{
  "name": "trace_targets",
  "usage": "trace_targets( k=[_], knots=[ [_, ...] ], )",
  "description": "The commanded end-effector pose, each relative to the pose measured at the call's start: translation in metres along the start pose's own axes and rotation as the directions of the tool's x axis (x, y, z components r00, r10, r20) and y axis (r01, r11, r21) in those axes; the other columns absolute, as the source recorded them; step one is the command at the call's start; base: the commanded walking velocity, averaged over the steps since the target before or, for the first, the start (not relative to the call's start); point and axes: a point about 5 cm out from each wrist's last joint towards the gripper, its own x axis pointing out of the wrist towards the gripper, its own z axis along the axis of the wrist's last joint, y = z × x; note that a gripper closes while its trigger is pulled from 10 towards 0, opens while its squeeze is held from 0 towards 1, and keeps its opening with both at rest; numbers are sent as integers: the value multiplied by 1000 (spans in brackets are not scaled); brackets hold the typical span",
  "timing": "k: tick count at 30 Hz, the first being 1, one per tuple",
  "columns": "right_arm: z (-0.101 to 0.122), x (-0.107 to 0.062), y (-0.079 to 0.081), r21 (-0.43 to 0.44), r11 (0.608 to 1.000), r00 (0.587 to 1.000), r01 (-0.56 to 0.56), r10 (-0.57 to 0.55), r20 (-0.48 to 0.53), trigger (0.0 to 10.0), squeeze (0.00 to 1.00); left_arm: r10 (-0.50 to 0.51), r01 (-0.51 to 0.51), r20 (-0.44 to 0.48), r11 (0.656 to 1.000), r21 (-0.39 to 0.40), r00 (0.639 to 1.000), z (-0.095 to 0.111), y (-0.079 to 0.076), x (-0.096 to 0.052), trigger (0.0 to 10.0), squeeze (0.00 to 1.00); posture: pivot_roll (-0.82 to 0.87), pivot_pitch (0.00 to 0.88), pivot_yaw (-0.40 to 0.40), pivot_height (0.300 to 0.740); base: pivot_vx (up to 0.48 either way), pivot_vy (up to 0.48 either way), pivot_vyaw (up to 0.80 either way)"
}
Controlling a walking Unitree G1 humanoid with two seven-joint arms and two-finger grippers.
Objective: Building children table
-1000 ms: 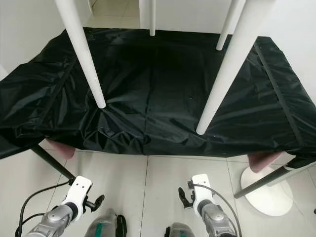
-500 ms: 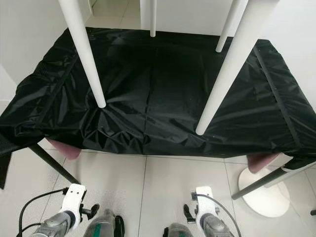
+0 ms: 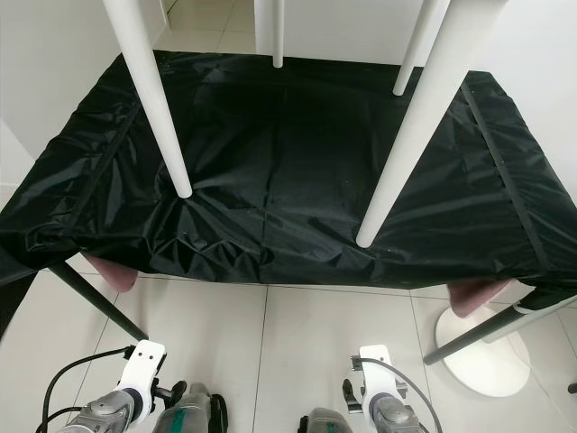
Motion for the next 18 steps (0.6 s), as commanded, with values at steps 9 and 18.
trace_targets(
  k=[9,18],
  knots=[
    [-1,1,8,-3,998,998,-59,59,-33,10000,0,225,-227,-25,971,-77,974,-8,7,-2,10000,0,29,0,16,740,0,0,0],
    [-5,1,23,14,995,993,-103,103,-65,10000,0,190,-194,-47,975,-104,981,-9,0,1,10000,0,25,0,17,740,0,0,0]
  ],
)
